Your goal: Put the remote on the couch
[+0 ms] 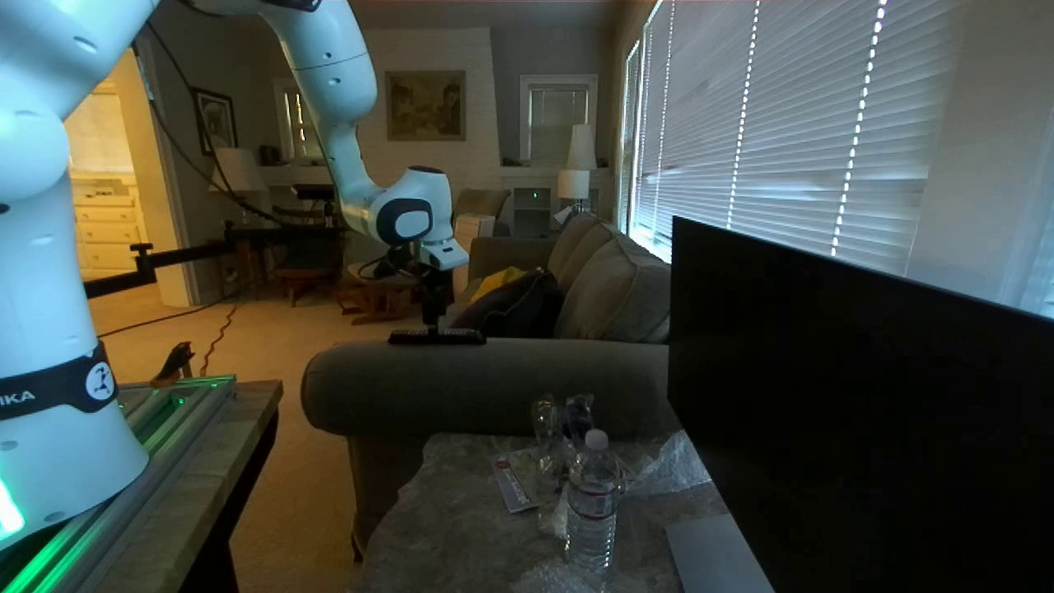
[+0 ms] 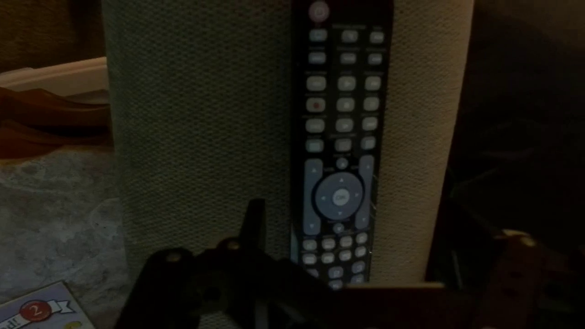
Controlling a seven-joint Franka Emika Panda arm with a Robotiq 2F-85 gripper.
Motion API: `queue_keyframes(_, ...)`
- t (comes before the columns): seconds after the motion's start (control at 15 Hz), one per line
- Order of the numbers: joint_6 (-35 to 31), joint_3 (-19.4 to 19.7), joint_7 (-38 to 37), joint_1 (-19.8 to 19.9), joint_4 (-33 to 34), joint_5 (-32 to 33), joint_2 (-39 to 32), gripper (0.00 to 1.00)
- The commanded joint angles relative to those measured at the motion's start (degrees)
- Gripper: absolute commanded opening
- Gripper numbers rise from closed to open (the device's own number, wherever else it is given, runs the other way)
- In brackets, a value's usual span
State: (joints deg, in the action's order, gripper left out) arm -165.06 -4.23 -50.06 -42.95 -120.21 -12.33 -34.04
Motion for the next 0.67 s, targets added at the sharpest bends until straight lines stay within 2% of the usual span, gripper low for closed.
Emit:
queue_keyframes(0.0,3.40,0.09,1.63,-0.43,-3.06,3.17,5.00,1.00)
queue_keyframes(0.33,9.86,1.97,6.79,-0.40,-7.60,13.25,12.06,1.00)
queue_keyframes(0.6,10.30,0.04,11.68,3.54,-12.49,15.68,18.83,1.00)
